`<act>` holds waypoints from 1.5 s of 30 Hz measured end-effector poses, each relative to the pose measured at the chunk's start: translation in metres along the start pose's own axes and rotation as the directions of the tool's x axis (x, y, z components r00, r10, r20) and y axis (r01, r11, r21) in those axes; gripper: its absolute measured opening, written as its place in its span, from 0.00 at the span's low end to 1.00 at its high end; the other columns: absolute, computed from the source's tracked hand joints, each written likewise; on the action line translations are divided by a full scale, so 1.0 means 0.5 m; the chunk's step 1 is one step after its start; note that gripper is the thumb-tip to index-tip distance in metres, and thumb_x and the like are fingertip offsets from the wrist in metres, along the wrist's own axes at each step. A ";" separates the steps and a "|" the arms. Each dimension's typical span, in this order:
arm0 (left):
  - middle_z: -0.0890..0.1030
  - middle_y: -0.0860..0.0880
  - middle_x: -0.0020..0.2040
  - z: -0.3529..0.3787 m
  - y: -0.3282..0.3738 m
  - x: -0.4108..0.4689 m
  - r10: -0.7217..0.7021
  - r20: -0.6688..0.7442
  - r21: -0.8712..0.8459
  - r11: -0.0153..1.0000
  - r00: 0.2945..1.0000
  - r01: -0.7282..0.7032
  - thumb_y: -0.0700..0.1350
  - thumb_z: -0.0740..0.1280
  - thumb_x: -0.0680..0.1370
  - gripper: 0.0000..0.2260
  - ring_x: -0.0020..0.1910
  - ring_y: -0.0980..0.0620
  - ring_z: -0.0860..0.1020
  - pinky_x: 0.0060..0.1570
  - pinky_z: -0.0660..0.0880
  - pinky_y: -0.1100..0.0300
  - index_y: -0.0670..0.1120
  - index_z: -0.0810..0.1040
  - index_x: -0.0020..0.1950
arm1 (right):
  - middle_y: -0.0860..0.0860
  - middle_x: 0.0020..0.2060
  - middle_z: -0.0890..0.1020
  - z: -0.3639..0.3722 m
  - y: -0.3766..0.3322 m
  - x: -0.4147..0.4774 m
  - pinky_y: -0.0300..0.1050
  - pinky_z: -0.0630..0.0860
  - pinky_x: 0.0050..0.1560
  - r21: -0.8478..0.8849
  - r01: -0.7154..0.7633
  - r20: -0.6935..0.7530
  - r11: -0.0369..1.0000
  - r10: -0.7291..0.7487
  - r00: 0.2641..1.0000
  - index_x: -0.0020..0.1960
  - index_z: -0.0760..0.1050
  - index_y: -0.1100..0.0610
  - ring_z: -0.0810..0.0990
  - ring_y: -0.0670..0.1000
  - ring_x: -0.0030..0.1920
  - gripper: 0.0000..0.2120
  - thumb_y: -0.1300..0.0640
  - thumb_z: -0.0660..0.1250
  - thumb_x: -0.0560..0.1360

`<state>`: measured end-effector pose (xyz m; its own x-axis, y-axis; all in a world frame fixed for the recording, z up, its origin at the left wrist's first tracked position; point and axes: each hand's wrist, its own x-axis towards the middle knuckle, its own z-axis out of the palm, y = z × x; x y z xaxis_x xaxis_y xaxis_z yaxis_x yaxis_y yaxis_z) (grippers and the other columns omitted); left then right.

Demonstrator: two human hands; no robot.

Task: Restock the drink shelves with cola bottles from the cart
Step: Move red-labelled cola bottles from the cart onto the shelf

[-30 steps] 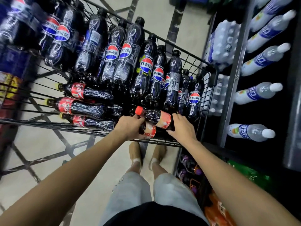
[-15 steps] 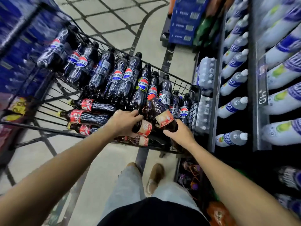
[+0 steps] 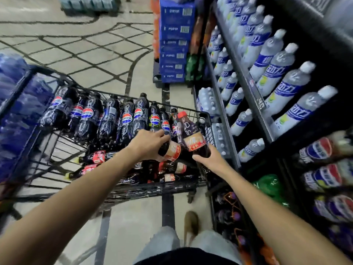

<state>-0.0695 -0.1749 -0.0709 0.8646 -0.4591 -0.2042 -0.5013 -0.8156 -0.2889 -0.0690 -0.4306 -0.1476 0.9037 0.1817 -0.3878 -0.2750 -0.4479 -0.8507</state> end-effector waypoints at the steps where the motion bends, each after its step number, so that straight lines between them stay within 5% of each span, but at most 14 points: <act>1: 0.74 0.50 0.61 0.002 0.007 -0.008 0.020 -0.010 0.013 1.000 1.000 -0.020 0.74 0.62 0.68 0.39 0.43 0.49 0.81 0.29 0.62 0.61 0.51 0.66 0.71 | 0.33 0.49 0.74 0.008 0.006 -0.026 0.25 0.68 0.43 0.003 -0.009 -0.041 1.000 0.009 0.999 0.60 0.68 0.43 0.74 0.28 0.46 0.24 0.48 0.76 0.69; 4: 0.74 0.49 0.62 0.014 0.036 -0.034 0.106 -0.022 0.007 0.994 0.994 -0.106 0.72 0.63 0.69 0.38 0.45 0.46 0.81 0.33 0.66 0.58 0.51 0.66 0.71 | 0.39 0.53 0.77 0.038 0.038 -0.110 0.35 0.71 0.53 0.001 -0.032 -0.193 0.999 0.032 0.981 0.63 0.70 0.48 0.75 0.39 0.53 0.27 0.47 0.76 0.68; 6: 0.75 0.50 0.61 0.016 0.061 -0.048 0.186 -0.032 0.020 0.982 0.982 -0.186 0.72 0.63 0.68 0.38 0.46 0.46 0.82 0.33 0.68 0.58 0.51 0.66 0.71 | 0.40 0.51 0.79 0.059 0.061 -0.178 0.31 0.72 0.49 0.032 -0.034 -0.270 0.999 0.042 0.962 0.60 0.72 0.49 0.77 0.43 0.53 0.23 0.50 0.77 0.68; 11: 0.75 0.49 0.58 0.001 0.169 -0.086 0.422 -0.016 0.079 0.904 0.906 -0.420 0.73 0.64 0.67 0.38 0.44 0.45 0.82 0.31 0.65 0.57 0.50 0.68 0.69 | 0.42 0.43 0.80 0.110 0.140 -0.365 0.27 0.70 0.39 0.141 -0.107 -0.418 0.984 0.157 0.895 0.50 0.73 0.48 0.78 0.39 0.43 0.16 0.55 0.78 0.68; 16: 0.74 0.50 0.59 -0.021 0.322 -0.131 0.601 -0.019 0.179 0.789 0.799 -0.588 0.74 0.61 0.69 0.39 0.45 0.45 0.81 0.33 0.68 0.57 0.50 0.66 0.70 | 0.41 0.47 0.79 0.151 0.225 -0.563 0.25 0.68 0.40 0.251 -0.137 -0.582 0.958 0.263 0.769 0.55 0.73 0.49 0.77 0.38 0.45 0.20 0.57 0.78 0.68; 21: 0.74 0.51 0.60 -0.053 0.501 -0.223 0.736 -0.045 0.227 0.666 0.675 -0.711 0.71 0.62 0.70 0.34 0.47 0.45 0.81 0.36 0.67 0.57 0.51 0.69 0.68 | 0.39 0.44 0.80 0.206 0.307 -0.800 0.23 0.68 0.38 0.366 -0.103 -0.725 0.925 0.353 0.591 0.51 0.75 0.50 0.75 0.25 0.40 0.17 0.59 0.78 0.68; 28: 0.74 0.51 0.63 -0.084 0.776 -0.473 0.869 -0.121 0.340 0.491 0.480 -0.802 0.70 0.61 0.71 0.35 0.51 0.48 0.81 0.38 0.69 0.57 0.50 0.68 0.70 | 0.40 0.41 0.80 0.343 0.413 -1.185 0.30 0.70 0.39 0.541 -0.066 -0.785 0.839 0.531 0.318 0.47 0.74 0.48 0.77 0.36 0.41 0.15 0.55 0.79 0.67; 34: 0.76 0.50 0.56 -0.086 0.994 -0.742 0.887 -0.210 0.254 0.455 0.411 -0.853 0.74 0.61 0.68 0.35 0.45 0.48 0.81 0.35 0.65 0.57 0.50 0.71 0.65 | 0.41 0.31 0.81 0.494 0.466 -1.502 0.28 0.69 0.29 0.646 0.035 -0.763 0.763 0.642 0.071 0.44 0.74 0.49 0.78 0.36 0.32 0.12 0.55 0.77 0.68; 39: 0.79 0.51 0.55 -0.111 1.148 -0.918 0.944 -0.203 0.250 0.308 0.261 -0.918 0.73 0.63 0.67 0.34 0.49 0.49 0.81 0.38 0.69 0.57 0.51 0.72 0.63 | 0.47 0.40 0.82 0.575 0.488 -1.705 0.37 0.73 0.41 0.692 0.110 -0.695 0.714 0.699 -0.169 0.49 0.76 0.55 0.80 0.45 0.42 0.13 0.53 0.77 0.69; 45: 0.79 0.51 0.55 -0.137 1.331 -1.078 0.972 -0.229 0.335 0.131 0.054 -0.933 0.73 0.62 0.68 0.34 0.45 0.49 0.81 0.33 0.65 0.58 0.49 0.71 0.63 | 0.54 0.48 0.83 0.616 0.519 -1.901 0.37 0.72 0.47 0.694 0.197 -0.611 0.693 0.711 -0.348 0.54 0.77 0.60 0.80 0.49 0.47 0.14 0.58 0.75 0.72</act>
<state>-0.8669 -0.4945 -0.0892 -0.4327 -0.8982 -0.0771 -0.8837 0.4395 -0.1609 -1.1005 -0.4499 -0.1088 -0.3093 -0.9168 -0.2526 -0.2407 0.3325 -0.9119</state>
